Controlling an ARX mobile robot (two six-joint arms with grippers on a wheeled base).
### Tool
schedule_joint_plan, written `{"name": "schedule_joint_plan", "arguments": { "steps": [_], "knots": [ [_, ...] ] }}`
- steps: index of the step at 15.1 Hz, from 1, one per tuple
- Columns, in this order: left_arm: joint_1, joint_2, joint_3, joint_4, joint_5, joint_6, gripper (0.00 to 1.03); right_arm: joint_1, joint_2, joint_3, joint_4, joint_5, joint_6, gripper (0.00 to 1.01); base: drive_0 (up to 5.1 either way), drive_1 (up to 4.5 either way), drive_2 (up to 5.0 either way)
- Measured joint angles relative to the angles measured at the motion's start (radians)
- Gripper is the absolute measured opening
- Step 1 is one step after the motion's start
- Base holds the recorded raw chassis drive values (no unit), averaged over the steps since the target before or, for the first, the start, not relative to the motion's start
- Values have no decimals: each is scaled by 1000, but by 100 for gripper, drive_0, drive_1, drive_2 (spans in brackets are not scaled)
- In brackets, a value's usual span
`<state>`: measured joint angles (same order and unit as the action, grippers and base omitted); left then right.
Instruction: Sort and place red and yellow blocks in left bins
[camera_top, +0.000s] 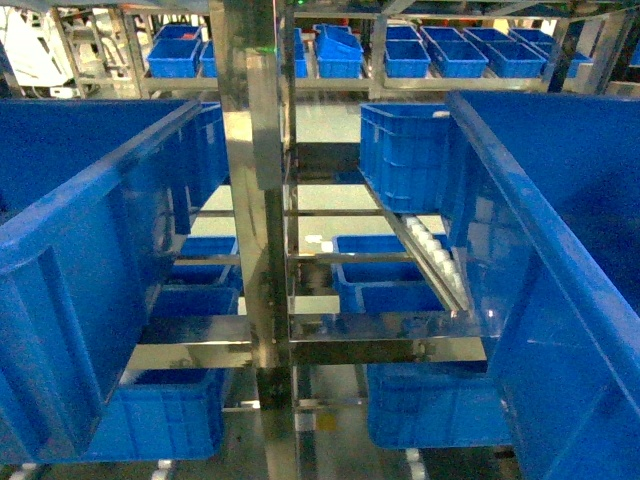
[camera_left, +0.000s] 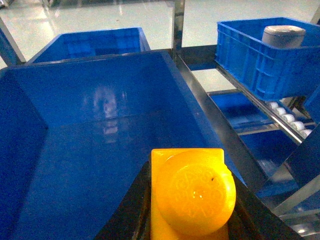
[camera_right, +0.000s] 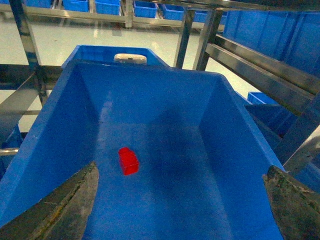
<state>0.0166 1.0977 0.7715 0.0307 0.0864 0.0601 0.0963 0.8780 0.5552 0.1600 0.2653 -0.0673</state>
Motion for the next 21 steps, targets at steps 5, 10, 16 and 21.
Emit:
{"name": "schedule_joint_plan", "arguments": {
  "steps": [5,10,16,21],
  "knots": [
    [0,0,0,1,0,0,27,35,-32,5,-25,-5,-5,98,0,0,0],
    [0,0,0,1,0,0,27,35,-37,5,-25,-4,-5,98,0,0,0],
    [180,190,84,13,83,110,27,35,-37,5,-25,-5,-5,98,0,0,0],
    [222,351,158,17,99,244,27,35,-37,5,-25,-5,-5,98,0,0,0]
  ]
}}
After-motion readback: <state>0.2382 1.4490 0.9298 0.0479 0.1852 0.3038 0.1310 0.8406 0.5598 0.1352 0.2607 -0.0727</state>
